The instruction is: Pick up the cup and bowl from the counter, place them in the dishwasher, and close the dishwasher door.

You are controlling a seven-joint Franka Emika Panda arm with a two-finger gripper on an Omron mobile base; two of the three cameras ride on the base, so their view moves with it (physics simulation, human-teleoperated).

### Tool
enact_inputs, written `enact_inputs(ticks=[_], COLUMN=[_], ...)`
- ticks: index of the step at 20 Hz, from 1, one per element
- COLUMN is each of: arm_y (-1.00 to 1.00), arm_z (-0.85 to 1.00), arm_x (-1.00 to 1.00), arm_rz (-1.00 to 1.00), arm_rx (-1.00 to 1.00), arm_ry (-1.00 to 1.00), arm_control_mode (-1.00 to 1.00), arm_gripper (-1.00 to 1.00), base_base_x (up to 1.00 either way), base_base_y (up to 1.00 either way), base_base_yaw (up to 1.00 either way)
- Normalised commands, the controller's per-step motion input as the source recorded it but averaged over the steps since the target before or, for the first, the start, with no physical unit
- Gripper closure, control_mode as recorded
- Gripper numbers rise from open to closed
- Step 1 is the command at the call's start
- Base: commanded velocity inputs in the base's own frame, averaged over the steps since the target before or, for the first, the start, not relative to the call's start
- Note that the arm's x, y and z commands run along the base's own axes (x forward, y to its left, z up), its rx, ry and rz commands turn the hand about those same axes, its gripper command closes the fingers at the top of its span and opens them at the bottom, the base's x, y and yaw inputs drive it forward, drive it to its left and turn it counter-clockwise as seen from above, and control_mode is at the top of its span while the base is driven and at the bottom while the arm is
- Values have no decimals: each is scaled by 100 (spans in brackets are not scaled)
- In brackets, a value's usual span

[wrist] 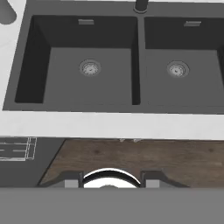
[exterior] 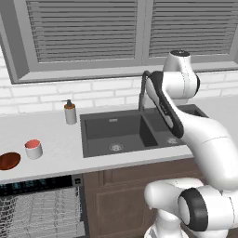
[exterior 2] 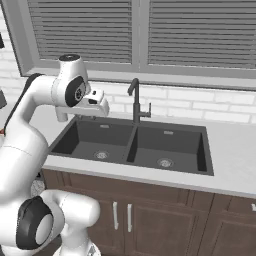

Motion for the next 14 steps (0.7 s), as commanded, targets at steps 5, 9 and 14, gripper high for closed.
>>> enact_inputs(ticks=[5, 9, 14], arm_y=[8, 34, 30], arm_z=[0, -4, -17], arm_x=[-27, -49, -52], arm_rz=[4, 9, 5], arm_rx=[0, 1, 7], arm_ry=[0, 1, 0], arm_control_mode=[-100, -100, -100], arm_gripper=[-100, -100, -100], base_base_x=[0, 0, 0], base_base_y=[0, 0, 0], base_base_yaw=[0, 0, 0])
